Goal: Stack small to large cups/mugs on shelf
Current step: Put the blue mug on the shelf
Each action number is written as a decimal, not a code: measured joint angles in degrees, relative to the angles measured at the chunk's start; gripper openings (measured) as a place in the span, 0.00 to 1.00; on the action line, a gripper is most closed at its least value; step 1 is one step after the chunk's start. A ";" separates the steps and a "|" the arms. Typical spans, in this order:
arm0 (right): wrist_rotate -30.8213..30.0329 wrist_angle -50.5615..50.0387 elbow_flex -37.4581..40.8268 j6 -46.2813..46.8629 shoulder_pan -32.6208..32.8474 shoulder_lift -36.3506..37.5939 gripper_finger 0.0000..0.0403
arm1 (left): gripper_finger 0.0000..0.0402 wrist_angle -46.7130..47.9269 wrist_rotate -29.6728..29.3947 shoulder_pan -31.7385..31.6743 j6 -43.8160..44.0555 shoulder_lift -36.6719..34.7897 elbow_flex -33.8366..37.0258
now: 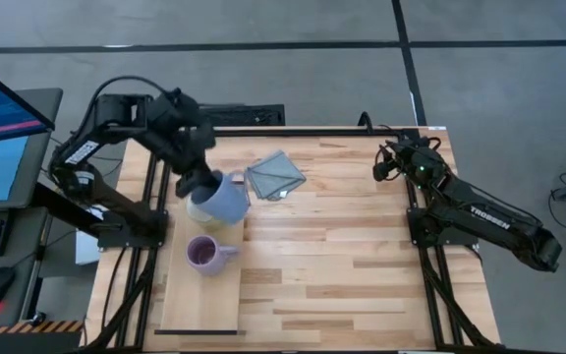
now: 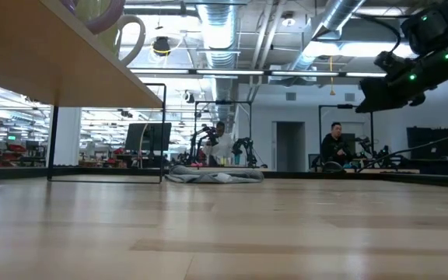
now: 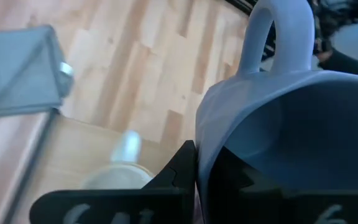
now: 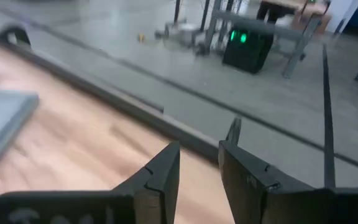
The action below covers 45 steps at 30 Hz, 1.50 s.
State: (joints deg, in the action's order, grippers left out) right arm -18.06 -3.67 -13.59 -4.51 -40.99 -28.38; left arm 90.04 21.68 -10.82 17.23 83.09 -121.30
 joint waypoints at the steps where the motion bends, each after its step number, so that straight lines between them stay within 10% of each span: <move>1: 0.00 -0.78 0.00 0.00 0.00 -0.51 0.33 | 0.02 0.00 -0.58 1.63 1.16 0.00 0.00; 23: -0.02 3.75 0.09 2.56 0.00 -11.70 0.33 | 0.02 -0.13 -21.23 28.26 29.26 0.44 0.22; 45: -0.02 4.19 0.09 2.56 0.00 -19.72 0.33 | 0.02 -0.31 -17.61 42.01 36.02 2.24 14.86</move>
State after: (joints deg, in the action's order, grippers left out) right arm -18.08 0.52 -13.50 -1.96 -40.99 -48.10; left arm 89.73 4.07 31.20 53.24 85.33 -106.43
